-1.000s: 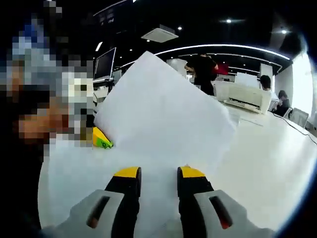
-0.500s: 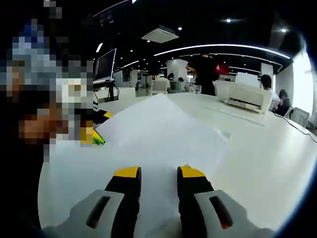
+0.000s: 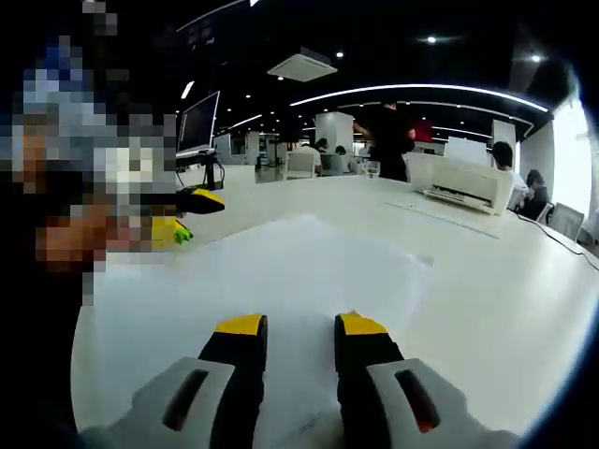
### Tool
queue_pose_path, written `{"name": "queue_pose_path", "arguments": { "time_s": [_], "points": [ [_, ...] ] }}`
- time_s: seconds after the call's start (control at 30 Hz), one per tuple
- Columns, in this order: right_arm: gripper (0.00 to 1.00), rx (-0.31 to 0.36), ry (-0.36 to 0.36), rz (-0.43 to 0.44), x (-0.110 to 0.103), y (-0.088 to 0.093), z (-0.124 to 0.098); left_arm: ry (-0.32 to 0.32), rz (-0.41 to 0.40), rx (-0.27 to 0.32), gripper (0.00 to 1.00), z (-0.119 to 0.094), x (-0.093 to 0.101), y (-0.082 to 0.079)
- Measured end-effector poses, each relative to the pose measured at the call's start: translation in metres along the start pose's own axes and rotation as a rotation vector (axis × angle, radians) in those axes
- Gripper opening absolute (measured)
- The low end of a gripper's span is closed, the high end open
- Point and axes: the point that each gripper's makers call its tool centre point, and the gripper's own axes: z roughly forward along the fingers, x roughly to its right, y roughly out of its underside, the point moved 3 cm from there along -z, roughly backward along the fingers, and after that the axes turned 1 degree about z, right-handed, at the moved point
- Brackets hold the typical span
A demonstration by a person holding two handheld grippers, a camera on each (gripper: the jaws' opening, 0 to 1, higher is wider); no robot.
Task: Organize the stack of printing papers by aligning and flattening the scattered papers on the table
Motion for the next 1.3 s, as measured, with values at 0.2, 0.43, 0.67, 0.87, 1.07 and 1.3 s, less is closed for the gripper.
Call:
{"name": "queue_pose_path", "arguments": {
  "time_s": [0.2,0.43,0.67,0.87,1.07,1.3],
  "points": [
    [0.25,0.0,0.0,0.002,-0.001,-0.001,-0.001,-0.002,0.052,-0.122,0.3,0.012,0.005,0.018],
    [0.25,0.0,0.001,0.004,0.0,-0.001,-0.001,0.014,-0.028,-0.133,0.28,0.01,0.006,0.021],
    [0.29,0.037,0.025,-0.094,-0.005,-0.006,-0.005,-0.025,-0.014,-0.105,0.39,0.006,-0.001,0.016],
    [0.29,0.141,0.047,-0.102,-0.002,-0.018,-0.018,-0.029,-0.006,-0.097,0.39,0.007,-0.001,0.015],
    [0.31,0.143,0.048,-0.087,-0.004,-0.017,-0.022,-0.03,-0.004,-0.07,0.39,0.0,-0.003,0.011],
    [0.34,0.147,0.043,0.011,-0.008,-0.016,-0.036,-0.048,-0.081,0.015,0.48,-0.015,-0.009,0.001]
  ]
}}
